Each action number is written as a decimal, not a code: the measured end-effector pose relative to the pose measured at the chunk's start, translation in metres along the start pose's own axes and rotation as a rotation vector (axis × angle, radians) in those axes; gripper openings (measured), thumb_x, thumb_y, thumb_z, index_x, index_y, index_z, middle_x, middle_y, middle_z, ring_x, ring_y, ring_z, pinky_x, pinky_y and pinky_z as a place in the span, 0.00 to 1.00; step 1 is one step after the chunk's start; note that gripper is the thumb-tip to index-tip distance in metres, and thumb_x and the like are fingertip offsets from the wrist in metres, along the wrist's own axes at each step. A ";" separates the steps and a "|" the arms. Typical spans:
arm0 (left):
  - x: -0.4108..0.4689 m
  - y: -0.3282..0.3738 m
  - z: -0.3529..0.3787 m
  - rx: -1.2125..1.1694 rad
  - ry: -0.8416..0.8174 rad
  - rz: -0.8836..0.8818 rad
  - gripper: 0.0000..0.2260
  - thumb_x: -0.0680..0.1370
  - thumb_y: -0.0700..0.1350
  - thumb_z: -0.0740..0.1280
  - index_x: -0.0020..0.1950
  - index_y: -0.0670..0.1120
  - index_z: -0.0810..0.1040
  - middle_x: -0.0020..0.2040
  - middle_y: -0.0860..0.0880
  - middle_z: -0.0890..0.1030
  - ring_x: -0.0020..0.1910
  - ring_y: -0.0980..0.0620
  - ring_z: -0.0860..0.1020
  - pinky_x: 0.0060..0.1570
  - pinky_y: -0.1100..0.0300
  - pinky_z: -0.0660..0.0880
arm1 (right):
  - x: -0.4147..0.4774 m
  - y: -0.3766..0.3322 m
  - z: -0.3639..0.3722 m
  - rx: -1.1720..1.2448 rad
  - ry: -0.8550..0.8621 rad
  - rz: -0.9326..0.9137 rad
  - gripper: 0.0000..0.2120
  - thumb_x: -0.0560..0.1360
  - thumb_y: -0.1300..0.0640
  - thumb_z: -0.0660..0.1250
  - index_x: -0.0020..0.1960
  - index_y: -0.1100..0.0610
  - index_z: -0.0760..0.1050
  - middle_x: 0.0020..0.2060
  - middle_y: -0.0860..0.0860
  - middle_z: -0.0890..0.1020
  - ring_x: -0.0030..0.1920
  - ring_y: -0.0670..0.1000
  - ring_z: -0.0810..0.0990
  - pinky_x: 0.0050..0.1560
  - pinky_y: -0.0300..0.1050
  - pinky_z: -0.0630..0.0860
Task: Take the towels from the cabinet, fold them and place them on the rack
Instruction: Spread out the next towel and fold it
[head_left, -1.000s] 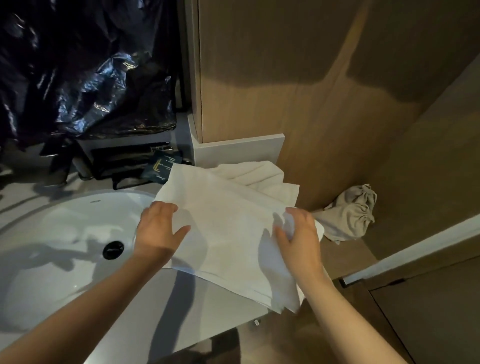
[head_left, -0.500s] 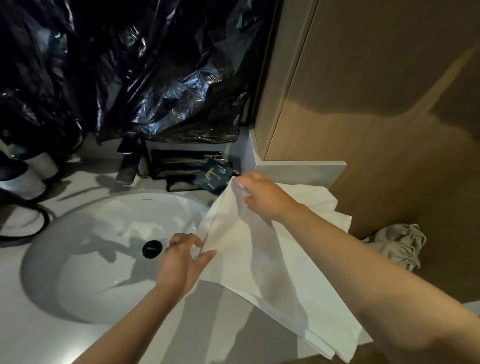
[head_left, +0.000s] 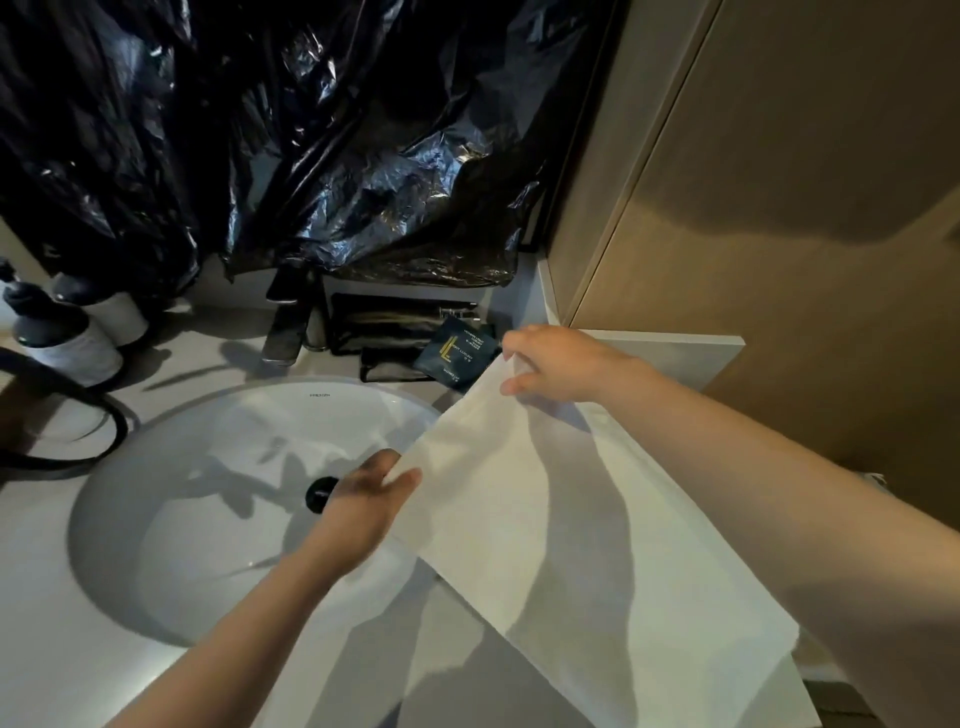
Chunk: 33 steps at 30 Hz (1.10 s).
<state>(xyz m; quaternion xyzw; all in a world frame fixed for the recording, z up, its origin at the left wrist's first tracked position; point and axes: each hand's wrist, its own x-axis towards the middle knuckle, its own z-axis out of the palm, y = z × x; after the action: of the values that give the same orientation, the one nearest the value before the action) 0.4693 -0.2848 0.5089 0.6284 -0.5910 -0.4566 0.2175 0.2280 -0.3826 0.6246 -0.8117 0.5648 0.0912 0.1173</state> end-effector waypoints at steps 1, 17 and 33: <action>0.004 0.000 -0.001 0.032 -0.025 -0.018 0.07 0.79 0.53 0.63 0.48 0.50 0.75 0.43 0.51 0.79 0.40 0.57 0.76 0.38 0.65 0.69 | 0.000 0.002 0.002 0.001 0.002 0.004 0.18 0.76 0.43 0.68 0.60 0.52 0.72 0.48 0.48 0.72 0.52 0.52 0.73 0.47 0.47 0.70; 0.005 -0.009 -0.005 -0.191 -0.225 -0.033 0.27 0.75 0.51 0.72 0.69 0.57 0.64 0.64 0.58 0.72 0.61 0.56 0.72 0.51 0.69 0.72 | -0.021 -0.009 0.007 0.533 0.179 0.013 0.16 0.70 0.50 0.76 0.42 0.52 0.68 0.41 0.49 0.76 0.44 0.55 0.74 0.43 0.51 0.72; -0.075 0.134 -0.033 0.419 0.174 0.716 0.16 0.74 0.66 0.61 0.45 0.55 0.73 0.39 0.57 0.76 0.39 0.58 0.75 0.39 0.58 0.71 | -0.181 0.000 -0.072 0.702 0.729 -0.035 0.17 0.66 0.51 0.80 0.45 0.55 0.73 0.39 0.44 0.77 0.40 0.45 0.73 0.39 0.40 0.71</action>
<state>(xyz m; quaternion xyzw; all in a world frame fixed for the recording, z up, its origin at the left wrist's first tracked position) 0.4331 -0.2506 0.6576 0.4502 -0.8314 -0.1674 0.2793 0.1664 -0.2417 0.7446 -0.7119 0.5518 -0.3954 0.1800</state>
